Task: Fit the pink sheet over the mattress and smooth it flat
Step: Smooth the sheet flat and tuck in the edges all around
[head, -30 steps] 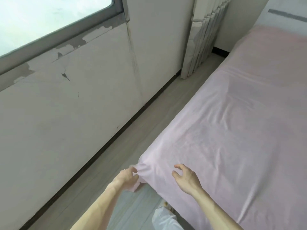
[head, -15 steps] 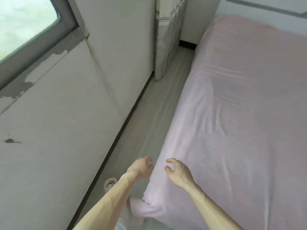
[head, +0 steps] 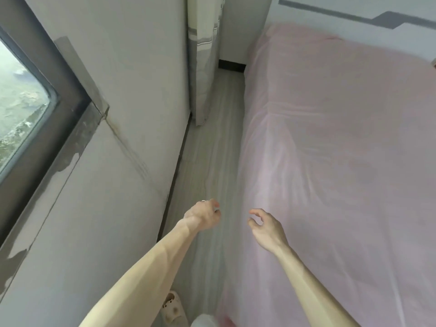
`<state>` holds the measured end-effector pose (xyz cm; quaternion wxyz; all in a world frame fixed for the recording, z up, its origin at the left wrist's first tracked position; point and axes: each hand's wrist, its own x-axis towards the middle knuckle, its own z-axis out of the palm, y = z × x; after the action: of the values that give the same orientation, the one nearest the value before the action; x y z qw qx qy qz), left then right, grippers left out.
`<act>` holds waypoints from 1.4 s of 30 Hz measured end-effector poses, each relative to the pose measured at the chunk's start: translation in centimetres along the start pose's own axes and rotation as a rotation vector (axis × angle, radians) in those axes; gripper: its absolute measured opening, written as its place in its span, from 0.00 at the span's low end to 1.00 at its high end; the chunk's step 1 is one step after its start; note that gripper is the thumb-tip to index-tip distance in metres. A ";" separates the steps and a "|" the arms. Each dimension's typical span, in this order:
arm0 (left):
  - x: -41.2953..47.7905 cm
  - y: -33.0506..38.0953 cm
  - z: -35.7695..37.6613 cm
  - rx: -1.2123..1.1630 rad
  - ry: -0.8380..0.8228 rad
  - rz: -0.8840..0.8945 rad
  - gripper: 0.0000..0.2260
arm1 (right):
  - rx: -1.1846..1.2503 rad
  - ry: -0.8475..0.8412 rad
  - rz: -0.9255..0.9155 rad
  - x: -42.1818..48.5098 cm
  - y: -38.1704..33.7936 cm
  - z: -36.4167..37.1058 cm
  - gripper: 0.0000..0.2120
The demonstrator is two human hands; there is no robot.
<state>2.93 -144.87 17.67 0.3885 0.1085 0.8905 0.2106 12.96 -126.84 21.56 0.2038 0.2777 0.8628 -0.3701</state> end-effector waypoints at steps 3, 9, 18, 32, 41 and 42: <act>3.7 0.8 -2.6 0.040 -0.056 0.011 0.20 | 0.030 0.042 0.025 3.1 -1.4 -1.1 0.17; 12.7 6.0 -11.7 0.117 -0.076 0.112 0.19 | 0.067 0.094 0.074 12.2 -5.5 -6.3 0.17; 28.9 16.4 -29.6 0.133 0.051 0.156 0.18 | 0.031 0.137 -0.049 31.1 -17.0 -19.8 0.17; 57.0 25.1 -51.8 0.107 0.024 0.194 0.18 | 0.027 0.162 0.017 59.9 -31.0 -34.0 0.18; 71.7 35.3 -62.3 0.167 -0.078 0.298 0.19 | 0.116 0.239 0.089 74.3 -37.4 -43.0 0.18; 74.0 36.7 -63.2 0.184 -0.077 0.315 0.19 | 0.130 0.253 0.094 76.4 -37.7 -44.0 0.18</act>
<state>-92.54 -104.22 25.27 0.3731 0.2897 0.8623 0.1822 -75.45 -90.23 27.09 0.0923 0.3748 0.8419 -0.3772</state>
